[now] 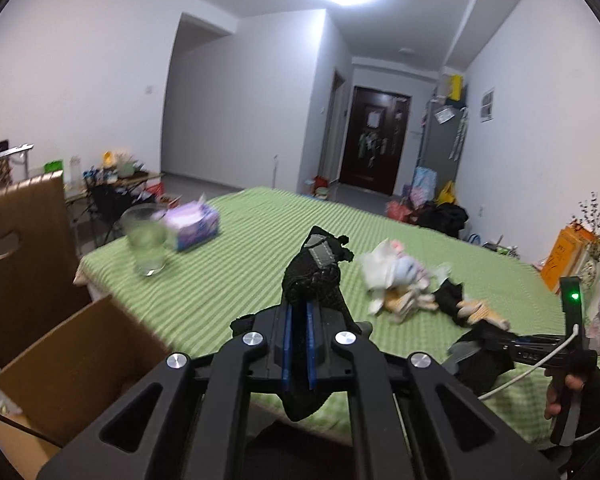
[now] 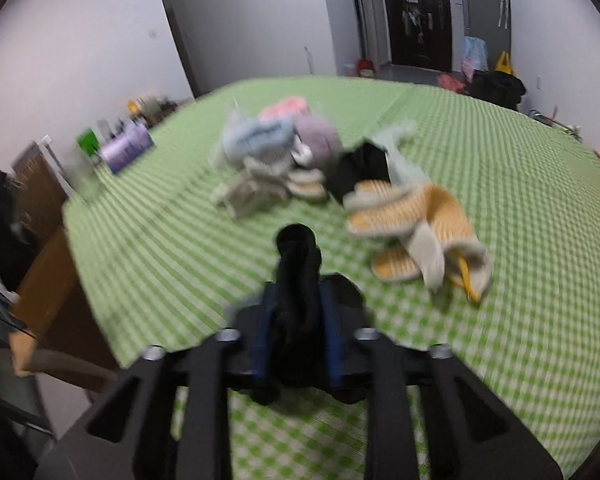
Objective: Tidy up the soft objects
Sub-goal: 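Carry the black gloves to the cardboard box and open both grippers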
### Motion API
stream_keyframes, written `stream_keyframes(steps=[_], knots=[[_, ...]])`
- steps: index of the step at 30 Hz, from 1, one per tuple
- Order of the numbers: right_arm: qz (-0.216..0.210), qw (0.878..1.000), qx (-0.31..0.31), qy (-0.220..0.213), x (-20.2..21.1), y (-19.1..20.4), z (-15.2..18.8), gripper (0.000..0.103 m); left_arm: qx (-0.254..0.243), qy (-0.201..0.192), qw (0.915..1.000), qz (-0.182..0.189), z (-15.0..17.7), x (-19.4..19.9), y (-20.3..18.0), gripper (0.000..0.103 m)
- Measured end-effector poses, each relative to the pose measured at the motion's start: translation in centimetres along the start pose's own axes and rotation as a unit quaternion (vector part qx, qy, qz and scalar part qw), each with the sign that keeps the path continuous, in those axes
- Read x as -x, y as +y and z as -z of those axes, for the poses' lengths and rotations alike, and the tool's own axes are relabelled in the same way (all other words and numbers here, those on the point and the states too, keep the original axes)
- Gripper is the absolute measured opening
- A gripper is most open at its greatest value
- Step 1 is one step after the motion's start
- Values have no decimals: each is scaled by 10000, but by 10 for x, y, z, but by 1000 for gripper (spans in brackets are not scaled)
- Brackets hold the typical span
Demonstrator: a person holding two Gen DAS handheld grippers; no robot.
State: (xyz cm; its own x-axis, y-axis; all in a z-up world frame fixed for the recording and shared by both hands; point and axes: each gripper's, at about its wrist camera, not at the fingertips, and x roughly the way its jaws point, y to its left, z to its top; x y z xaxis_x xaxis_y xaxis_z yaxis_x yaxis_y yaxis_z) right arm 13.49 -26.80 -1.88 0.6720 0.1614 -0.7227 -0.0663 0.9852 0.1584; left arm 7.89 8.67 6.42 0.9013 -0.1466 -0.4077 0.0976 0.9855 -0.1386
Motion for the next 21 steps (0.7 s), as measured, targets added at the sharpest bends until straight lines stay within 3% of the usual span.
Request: stream_keyframes(steps=[2,8,14,16,18,20,21], knots=[[54,9998,-101,-165,7,-5,-1,60,30,169,9998,-117,7,-10,8,3],[337,9978,-170,-537,36,-22,-10,60,-1,365,9993,-72,21,-28,4,4],[187,9983,187,-529,25,-11,-10,59,-89,577,9983,-71,28,-49,-10,4],[178,9979,430,-442,13,-2,-9,46,-120,627,9979,-52,30,-53,-14,4],[310,9970,633,-331,1,5,-6,18,-160,668,9976,-33,31,-57,-18,4],[358,9962,710,-344,-1,9,-5,7,-208,697,9973,-33,31,-59,-23,4],[387,9959,697,-418,2,9,-6,7,-232,702,9973,-34,32,-59,-25,4]])
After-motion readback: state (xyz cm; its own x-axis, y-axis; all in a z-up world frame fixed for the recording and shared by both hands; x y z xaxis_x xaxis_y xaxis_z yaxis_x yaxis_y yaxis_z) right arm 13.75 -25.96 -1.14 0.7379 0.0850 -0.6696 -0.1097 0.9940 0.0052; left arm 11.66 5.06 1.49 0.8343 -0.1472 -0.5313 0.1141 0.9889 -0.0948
